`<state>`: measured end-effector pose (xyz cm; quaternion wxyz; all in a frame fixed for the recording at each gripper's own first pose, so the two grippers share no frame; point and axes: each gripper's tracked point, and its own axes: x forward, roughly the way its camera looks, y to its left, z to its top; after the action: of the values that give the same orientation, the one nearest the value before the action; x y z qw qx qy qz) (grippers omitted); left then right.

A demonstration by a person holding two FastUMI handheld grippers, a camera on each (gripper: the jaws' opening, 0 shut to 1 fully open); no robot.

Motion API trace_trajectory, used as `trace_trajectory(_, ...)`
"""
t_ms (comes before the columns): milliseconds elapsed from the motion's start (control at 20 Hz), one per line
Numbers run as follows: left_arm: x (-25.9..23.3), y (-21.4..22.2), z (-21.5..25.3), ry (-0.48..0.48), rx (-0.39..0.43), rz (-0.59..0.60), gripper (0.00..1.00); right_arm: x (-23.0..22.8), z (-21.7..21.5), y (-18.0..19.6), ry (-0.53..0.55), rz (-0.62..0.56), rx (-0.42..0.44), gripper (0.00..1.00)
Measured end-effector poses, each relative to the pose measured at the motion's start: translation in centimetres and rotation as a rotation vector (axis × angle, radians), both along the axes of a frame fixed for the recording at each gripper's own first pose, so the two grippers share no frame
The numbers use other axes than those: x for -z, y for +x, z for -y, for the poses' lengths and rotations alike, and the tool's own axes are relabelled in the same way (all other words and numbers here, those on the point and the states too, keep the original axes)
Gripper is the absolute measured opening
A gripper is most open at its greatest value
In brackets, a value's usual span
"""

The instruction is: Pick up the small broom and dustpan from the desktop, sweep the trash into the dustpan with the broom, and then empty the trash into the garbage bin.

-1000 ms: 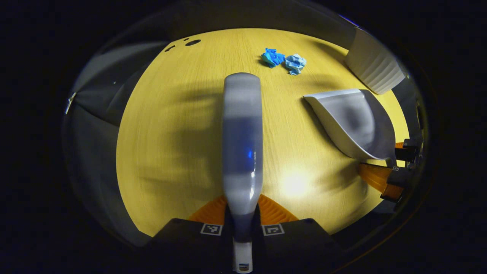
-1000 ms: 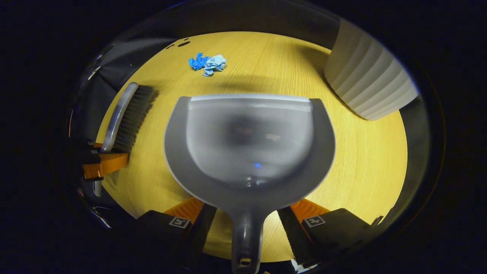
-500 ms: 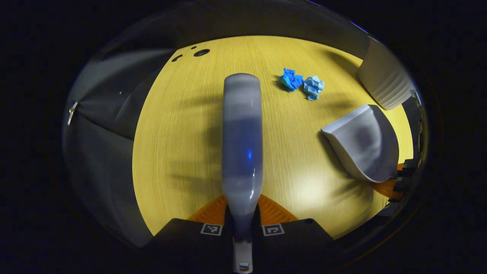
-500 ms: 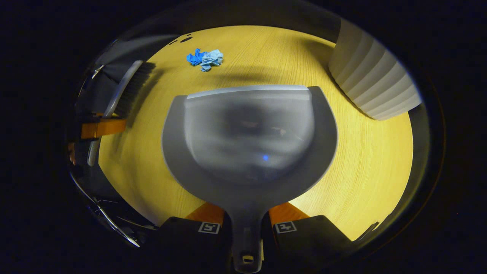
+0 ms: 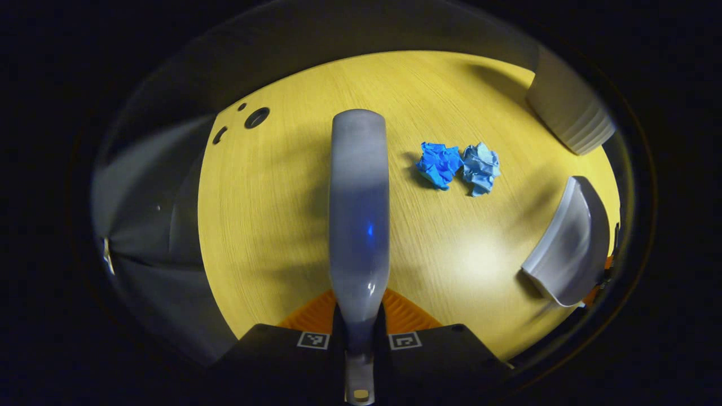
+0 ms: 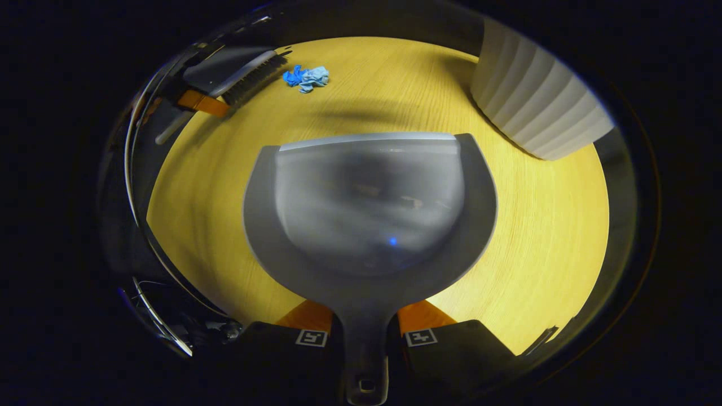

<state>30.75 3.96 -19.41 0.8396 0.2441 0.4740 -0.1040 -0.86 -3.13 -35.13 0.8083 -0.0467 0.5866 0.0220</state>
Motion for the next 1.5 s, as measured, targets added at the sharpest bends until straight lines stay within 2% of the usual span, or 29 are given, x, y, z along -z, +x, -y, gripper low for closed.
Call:
trace_trajectory(200,0.9,1.7,1.5,0.086,0.05,-0.031,0.24,-0.1,0.0,0.0,-0.004,0.014,-0.003,0.35)
trace_trajectory(350,0.2,3.5,2.0,0.178,0.128,-0.004,0.21,0.0,0.3,-0.2,-0.013,0.01,-0.021,0.35)
trace_trajectory(450,-0.1,4.2,2.5,0.224,0.182,-0.006,0.27,0.0,0.4,-0.4,-0.015,0.006,-0.026,0.35)
trace_trajectory(500,-0.2,4.4,3.0,0.236,0.218,-0.008,0.24,0.0,0.5,-0.4,-0.018,0.007,-0.03,0.35)
trace_trajectory(550,-0.3,4.4,3.7,0.244,0.262,-0.013,0.27,0.1,0.5,-0.4,-0.019,0.005,-0.033,0.35)
trace_trajectory(650,-0.7,4.9,5.0,0.269,0.356,0.003,0.21,0.0,0.4,-0.7,-0.022,-0.003,-0.033,0.35)
trace_trajectory(750,-0.5,4.2,6.3,0.286,0.425,-0.008,0.24,-0.2,0.4,-1.0,-0.033,-0.004,-0.042,0.35)
trace_trajectory(800,-0.2,3.8,7.0,0.286,0.455,-0.015,0.27,0.0,0.3,-1.1,-0.035,-0.007,-0.041,0.35)
trace_trajectory(850,0.0,3.2,7.8,0.277,0.484,-0.022,0.24,-0.1,0.2,-0.9,-0.033,0.0,-0.039,0.35)
trace_trajectory(1000,1.4,0.4,10.3,0.241,0.549,-0.057,0.24,0.5,0.6,-0.9,-0.04,0.0,-0.051,0.35)
trace_trajectory(1050,1.4,-0.3,10.8,0.235,0.548,-0.057,0.27,0.5,0.5,-0.9,-0.043,0.003,-0.052,0.35)
trace_trajectory(1100,1.7,-1.2,11.7,0.213,0.538,-0.066,0.24,0.5,0.5,-0.9,-0.043,0.004,-0.052,0.35)
trace_trajectory(1250,3.1,-5.0,13.5,0.112,0.533,-0.162,0.24,0.6,0.5,-0.8,-0.041,0.005,-0.05,0.35)
trace_trajectory(1500,3.5,-9.2,15.0,0.054,0.605,-0.235,0.24,0.6,0.6,-1.0,-0.032,0.002,-0.046,0.35)
